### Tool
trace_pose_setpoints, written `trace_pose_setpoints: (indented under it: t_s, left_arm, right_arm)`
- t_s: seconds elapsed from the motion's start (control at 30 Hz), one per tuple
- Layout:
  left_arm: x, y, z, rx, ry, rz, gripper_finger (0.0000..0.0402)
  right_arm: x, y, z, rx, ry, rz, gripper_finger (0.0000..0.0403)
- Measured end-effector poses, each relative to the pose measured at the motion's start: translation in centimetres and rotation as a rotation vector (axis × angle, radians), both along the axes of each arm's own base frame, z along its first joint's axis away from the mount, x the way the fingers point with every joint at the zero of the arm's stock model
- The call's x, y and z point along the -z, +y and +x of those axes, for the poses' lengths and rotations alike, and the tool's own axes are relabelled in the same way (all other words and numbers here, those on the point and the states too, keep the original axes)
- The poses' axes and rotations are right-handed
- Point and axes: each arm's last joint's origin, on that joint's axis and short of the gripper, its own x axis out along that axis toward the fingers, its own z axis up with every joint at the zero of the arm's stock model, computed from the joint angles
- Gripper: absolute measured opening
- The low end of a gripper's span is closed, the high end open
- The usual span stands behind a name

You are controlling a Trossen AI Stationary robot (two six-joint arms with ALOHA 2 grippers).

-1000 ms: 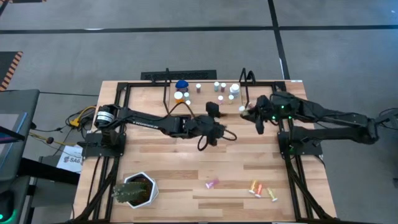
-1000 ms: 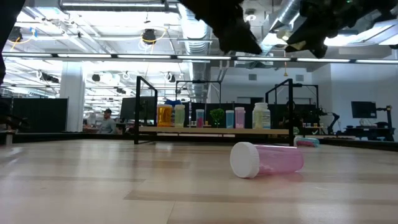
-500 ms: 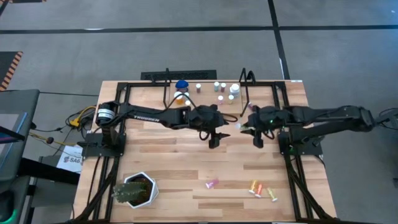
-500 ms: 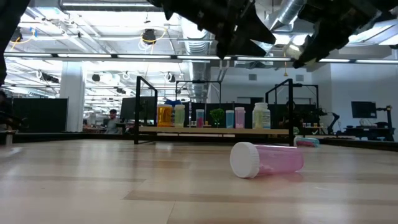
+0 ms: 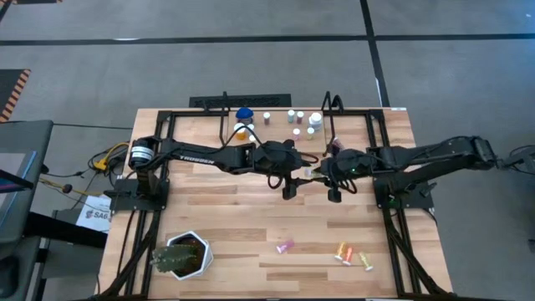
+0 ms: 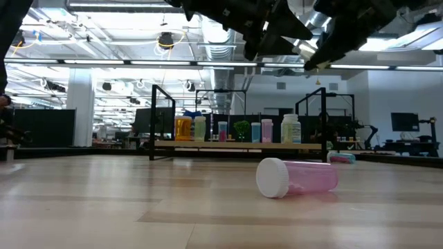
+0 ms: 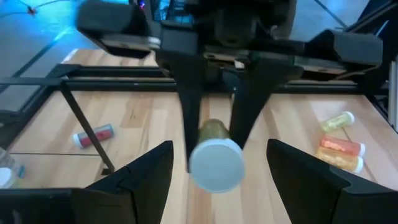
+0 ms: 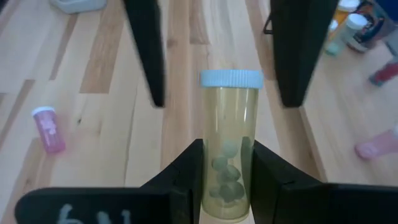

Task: Pick and place medicine bottles onto shelf by color
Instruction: Put the yellow pill bottle on the shelf

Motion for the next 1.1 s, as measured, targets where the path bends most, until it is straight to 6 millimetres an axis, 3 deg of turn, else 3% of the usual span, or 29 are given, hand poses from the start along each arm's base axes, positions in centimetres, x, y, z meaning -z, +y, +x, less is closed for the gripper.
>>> trace_pose_setpoints:
  t_s: [0.23, 0.63, 0.83, 0.97, 1.1]
  left_arm:
    - [0.1, -0.2, -0.1, 0.015, 0.016, 0.002, 0.0238]
    - [0.1, -0.2, 0.0, 0.021, 0.012, -0.001, 0.0134]
    - [0.1, -0.2, 0.0, 0.024, 0.011, -0.002, 0.0104]
    - [0.1, -0.2, 0.0, 0.025, 0.010, -0.002, 0.0099]
    - [0.1, -0.2, 0.0, 0.024, 0.011, -0.002, 0.0098]
  right_arm:
    - [-1.1, 0.0, 1.3, -0.026, 0.017, -0.036, 0.0107]
    - [-1.2, 0.3, 1.1, -0.030, 0.036, -0.027, 0.0108]
    - [-1.2, 0.8, 1.0, -0.051, 0.043, -0.027, 0.0109]
    - [-1.2, 0.8, 1.0, -0.052, 0.042, -0.025, 0.0130]
    - [-1.2, 0.8, 0.9, -0.052, 0.058, -0.025, 0.0179]
